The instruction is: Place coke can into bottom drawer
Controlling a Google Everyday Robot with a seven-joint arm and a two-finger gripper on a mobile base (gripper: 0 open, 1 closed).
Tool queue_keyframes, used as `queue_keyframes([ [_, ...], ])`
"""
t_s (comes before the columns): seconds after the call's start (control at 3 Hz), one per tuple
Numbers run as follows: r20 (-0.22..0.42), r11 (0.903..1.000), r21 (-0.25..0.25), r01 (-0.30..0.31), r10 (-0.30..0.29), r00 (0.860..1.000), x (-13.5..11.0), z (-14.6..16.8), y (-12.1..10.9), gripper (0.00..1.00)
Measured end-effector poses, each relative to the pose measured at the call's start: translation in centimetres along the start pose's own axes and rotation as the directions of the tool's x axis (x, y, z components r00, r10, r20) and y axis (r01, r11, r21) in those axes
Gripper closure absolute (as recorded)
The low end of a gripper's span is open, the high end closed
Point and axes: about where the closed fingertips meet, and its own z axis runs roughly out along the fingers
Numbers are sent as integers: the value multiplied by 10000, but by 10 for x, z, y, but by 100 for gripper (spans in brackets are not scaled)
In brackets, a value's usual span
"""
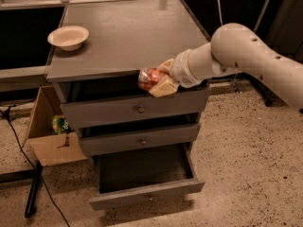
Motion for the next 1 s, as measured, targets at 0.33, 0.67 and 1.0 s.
queue_keyframes([
  [0.33,208,9991,-41,417,-416,9989,8,4,21,100],
  [0.67,581,9976,-155,682,-672,9961,33,28,49,100],
  [1.0,748,9964,-318,781,-755,9943,50,49,66,100],
])
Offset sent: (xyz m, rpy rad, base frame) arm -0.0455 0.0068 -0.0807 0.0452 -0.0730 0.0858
